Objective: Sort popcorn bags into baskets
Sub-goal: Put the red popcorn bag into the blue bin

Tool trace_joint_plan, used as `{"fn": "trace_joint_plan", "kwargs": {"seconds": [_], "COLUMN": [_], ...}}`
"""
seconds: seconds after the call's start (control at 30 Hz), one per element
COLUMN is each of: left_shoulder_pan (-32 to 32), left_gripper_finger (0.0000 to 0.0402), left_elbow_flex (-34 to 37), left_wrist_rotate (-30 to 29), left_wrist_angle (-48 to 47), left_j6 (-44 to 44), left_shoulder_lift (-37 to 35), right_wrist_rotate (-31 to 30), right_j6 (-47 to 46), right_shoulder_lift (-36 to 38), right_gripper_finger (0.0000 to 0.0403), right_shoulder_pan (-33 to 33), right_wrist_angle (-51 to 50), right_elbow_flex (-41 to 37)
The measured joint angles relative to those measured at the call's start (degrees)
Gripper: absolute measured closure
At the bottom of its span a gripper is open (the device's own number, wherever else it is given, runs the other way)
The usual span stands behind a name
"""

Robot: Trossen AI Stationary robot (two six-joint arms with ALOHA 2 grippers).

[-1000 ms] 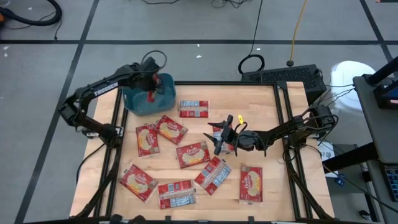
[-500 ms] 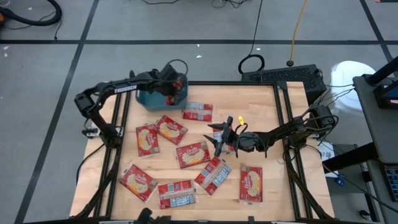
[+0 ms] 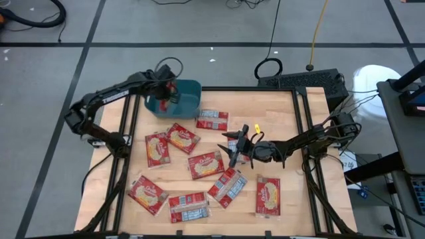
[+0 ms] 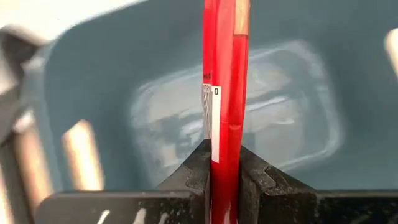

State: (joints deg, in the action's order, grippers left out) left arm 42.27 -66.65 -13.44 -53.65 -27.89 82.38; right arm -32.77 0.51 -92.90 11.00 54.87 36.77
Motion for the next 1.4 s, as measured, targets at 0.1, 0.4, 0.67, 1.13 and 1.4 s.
{"fn": "trace_joint_plan", "kwargs": {"seconds": [0.1, 0.4, 0.67, 1.13, 1.4], "left_shoulder_pan": [0.4, 0.4, 0.4, 2.0, 4.7], "left_gripper_finger": [0.0357, 0.0357, 0.0357, 0.0357, 0.0357], "left_elbow_flex": [0.0, 0.0, 0.1, 2.9, 8.8], "left_wrist_rotate": [-2.9, -6.2, -7.5, -13.9, -12.1], "left_wrist_angle": [-3.1, -3.1, -3.6, -0.7, 4.8], "left_j6": [-1.6, -3.8, -6.2, -6.9, -3.1], "left_shoulder_lift": [-1.8, -0.7, 1.8, 1.9, 1.9], "right_wrist_rotate": [0.0, 0.0, 0.0, -0.2, -0.2], "right_j6": [-0.1, -0.6, -2.6, -2.4, -2.4], "right_shoulder_lift": [0.0, 0.0, 0.0, 0.0, 0.0], "right_gripper_finger": [0.0179, 0.0179, 0.0179, 0.0179, 0.0179], "right_shoulder_pan": [0.0, 0.0, 0.8, 2.0, 2.0], "right_wrist_angle": [-1.1, -1.5, -1.6, -1.6, -1.6], "right_elbow_flex": [0.0, 0.0, 0.0, 0.0, 0.0]}}
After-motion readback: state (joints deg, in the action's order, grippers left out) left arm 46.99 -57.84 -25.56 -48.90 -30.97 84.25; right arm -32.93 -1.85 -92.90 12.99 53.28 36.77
